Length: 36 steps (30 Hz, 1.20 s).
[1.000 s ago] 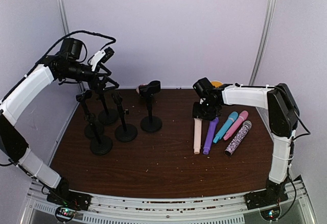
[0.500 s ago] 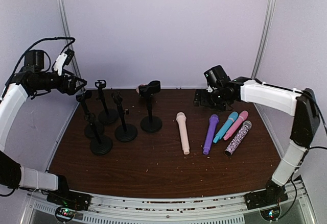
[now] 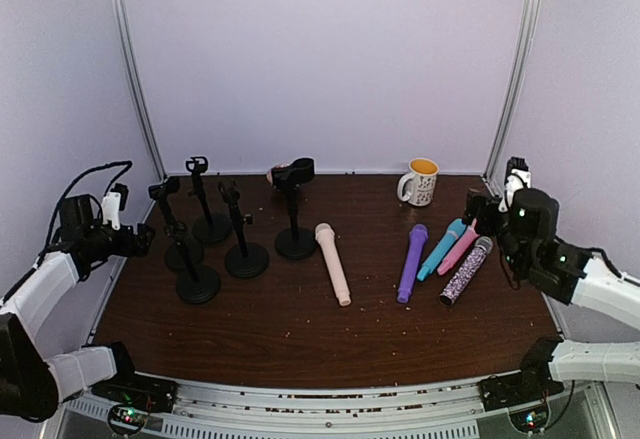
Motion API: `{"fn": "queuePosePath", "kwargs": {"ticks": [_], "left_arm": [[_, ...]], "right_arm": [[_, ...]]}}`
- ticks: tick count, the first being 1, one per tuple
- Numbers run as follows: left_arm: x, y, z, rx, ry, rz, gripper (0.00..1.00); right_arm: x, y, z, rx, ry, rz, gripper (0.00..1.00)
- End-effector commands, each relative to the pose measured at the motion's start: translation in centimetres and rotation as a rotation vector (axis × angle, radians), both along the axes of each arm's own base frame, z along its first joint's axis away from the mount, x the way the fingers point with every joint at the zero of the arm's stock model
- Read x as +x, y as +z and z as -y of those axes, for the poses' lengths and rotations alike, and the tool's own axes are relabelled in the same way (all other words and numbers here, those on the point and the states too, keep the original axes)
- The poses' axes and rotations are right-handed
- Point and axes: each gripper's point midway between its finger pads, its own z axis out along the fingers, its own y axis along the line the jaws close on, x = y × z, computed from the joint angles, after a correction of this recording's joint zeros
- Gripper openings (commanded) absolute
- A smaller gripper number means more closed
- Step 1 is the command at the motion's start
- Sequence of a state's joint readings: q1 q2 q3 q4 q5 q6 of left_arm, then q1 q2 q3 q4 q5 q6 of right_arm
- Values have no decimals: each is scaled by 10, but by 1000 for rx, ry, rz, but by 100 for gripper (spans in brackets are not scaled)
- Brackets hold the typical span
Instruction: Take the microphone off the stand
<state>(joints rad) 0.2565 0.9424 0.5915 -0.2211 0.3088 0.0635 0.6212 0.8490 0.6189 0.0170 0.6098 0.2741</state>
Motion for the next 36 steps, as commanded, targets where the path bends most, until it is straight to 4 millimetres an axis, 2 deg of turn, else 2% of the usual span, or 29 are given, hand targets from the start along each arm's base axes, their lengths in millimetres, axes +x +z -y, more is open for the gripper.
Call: {"fn": "queuePosePath", "kwargs": {"ticks": [1,4,7,11,15,16,19,22,25,29,31,32,33,35,36], "left_arm": [[15,25,-20,-27,140,294,98],[10,11,-2,-28,39,387,97],[15,9,15,-1,-82,451,98],[48,3,10,-37,-95,386,98],[74,-2,26,-49,-247,315,98],[78,-3,25,-53,-238,306,98],[81,7,20,-19,-206,390,98],[82,4,16,3,-141,428,98],[84,1,14,36,-94,412,98],[74,0,1,92,47,441,98],[69,-10,1,125,99,447,98],[69,-2,0,126,109,503,98],[71,-12,0,129,109,436,98],[74,-7,1,136,108,459,98],[74,-10,3,140,97,439,98]], "right_arm": [[-29,11,58,-22,-252,263,100],[-35,-3,76,-36,-327,266,100],[-38,-14,93,-53,-399,250,100],[-31,-32,109,-72,-432,216,100],[-24,-49,122,-66,-446,202,100],[-23,-52,124,-58,-449,203,100],[-16,-61,128,-51,-455,201,100],[-10,-69,134,-37,-473,200,100],[0,-78,137,-58,-469,174,100],[9,-79,141,-62,-447,177,100],[14,-82,141,-57,-427,178,100],[18,-84,139,-62,-412,174,100],[22,-85,137,-72,-392,171,100],[36,-87,124,-105,-311,144,100],[46,-92,110,-123,-212,123,100]]}}
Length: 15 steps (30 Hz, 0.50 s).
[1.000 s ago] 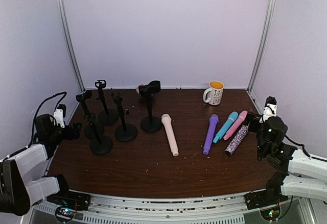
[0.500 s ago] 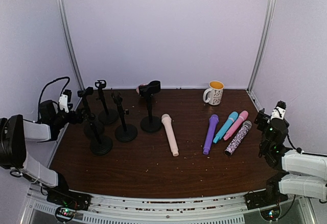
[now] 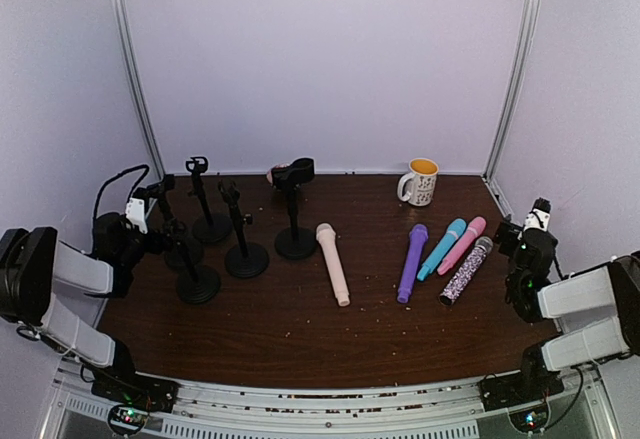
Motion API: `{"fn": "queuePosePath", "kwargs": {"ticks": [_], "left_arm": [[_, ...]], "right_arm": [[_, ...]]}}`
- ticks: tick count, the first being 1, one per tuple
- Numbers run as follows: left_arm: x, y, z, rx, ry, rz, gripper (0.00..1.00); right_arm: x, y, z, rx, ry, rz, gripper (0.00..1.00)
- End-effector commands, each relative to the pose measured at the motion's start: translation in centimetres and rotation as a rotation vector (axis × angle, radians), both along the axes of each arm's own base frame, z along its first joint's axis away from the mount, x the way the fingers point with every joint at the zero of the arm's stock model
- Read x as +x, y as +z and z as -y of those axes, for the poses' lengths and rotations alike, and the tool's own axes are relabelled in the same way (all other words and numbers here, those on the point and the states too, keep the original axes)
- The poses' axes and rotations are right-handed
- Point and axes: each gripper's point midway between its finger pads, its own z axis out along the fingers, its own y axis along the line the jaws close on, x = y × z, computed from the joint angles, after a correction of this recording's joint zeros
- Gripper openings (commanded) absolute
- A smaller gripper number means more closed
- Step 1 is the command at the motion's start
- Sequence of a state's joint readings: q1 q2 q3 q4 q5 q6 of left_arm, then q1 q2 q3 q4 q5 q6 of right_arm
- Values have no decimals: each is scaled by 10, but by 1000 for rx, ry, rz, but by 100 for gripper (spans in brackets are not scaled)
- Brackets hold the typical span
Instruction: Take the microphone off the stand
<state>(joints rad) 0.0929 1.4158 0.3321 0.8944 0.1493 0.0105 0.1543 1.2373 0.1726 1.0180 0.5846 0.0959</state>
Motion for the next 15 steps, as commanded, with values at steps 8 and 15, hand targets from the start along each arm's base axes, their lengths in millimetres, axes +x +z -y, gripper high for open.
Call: {"fn": "queuePosePath", "kwargs": {"ticks": [8,15], "left_arm": [[5,24,-15,48,92,99,98],[6,23,-15,48,93,96,98]], "right_arm": [[44,6,-38,-42,309,-6,100],[42,7,-35,-45,292,7,100]]}}
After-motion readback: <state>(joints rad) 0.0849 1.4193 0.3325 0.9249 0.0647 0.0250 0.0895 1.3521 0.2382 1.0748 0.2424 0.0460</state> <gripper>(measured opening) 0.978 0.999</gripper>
